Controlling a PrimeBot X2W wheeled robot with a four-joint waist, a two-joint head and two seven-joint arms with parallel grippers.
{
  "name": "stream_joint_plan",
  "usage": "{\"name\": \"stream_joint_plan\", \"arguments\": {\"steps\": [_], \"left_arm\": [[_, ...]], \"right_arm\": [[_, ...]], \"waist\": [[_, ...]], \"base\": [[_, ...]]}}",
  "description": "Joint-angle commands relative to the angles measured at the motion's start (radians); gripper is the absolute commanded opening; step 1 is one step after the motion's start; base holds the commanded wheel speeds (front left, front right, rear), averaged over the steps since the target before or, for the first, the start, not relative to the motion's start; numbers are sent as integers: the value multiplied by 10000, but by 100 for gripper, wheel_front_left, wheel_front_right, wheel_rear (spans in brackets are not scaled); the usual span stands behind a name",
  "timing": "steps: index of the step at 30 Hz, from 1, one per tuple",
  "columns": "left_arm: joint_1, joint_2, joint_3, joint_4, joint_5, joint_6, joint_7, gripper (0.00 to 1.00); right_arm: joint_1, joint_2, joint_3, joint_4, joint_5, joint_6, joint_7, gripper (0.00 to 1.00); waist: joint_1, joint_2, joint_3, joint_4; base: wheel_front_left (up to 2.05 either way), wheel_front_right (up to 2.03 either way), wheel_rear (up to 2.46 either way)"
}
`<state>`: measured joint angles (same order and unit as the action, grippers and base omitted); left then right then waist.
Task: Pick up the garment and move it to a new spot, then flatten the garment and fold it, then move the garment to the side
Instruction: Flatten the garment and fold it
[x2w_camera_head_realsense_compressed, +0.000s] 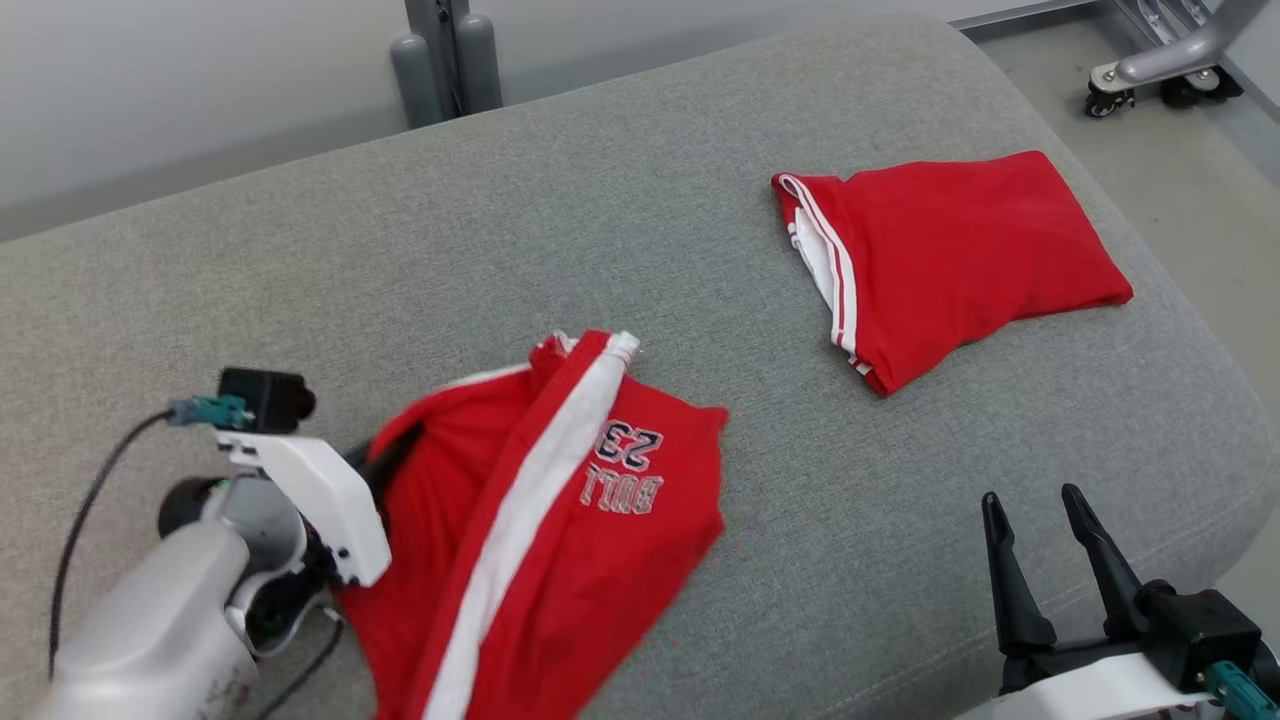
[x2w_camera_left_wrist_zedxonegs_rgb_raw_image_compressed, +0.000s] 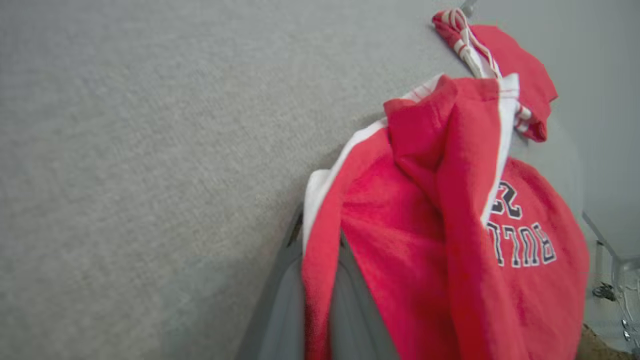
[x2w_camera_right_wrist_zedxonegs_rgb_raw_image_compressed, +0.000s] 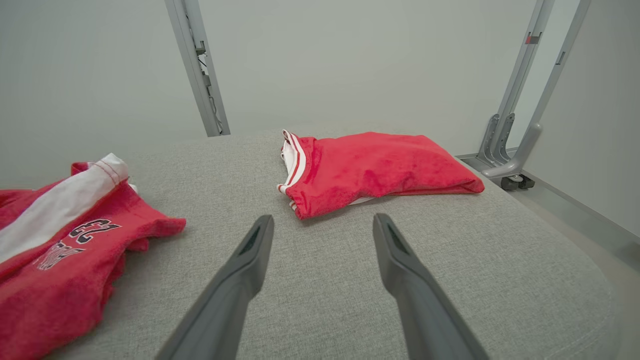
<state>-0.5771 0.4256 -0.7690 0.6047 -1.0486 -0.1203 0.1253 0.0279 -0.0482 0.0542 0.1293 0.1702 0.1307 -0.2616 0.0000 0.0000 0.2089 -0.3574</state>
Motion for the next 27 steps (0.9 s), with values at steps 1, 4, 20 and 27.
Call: {"name": "stream_joint_plan", "arguments": {"steps": [1, 4, 20, 27], "left_arm": [[-276, 99, 81, 127, 144, 68, -136, 0], [-954, 277, 226, 701, 633, 208, -860, 0], [-2438, 422, -136, 3530, 1772, 1457, -1442, 100], [-2667, -222, -231, 2297, 1712, 1183, -1677, 100]], "right_arm": [[-96, -46, -13, 10, 77, 1, -50, 100], [-138, -43, 63, 40, 89, 1, -50, 100], [-1, -45, 76, 195, 303, 1, -50, 100], [-103, -45, 166, 197, 301, 1, -50, 100]], "waist": [[0, 0, 11, -51], [0, 0, 40, -190], [0, 0, 121, -560], [0, 0, 255, -305]], "base": [[0, 0, 0], [0, 0, 0], [0, 0, 0], [0, 0, 0]]}}
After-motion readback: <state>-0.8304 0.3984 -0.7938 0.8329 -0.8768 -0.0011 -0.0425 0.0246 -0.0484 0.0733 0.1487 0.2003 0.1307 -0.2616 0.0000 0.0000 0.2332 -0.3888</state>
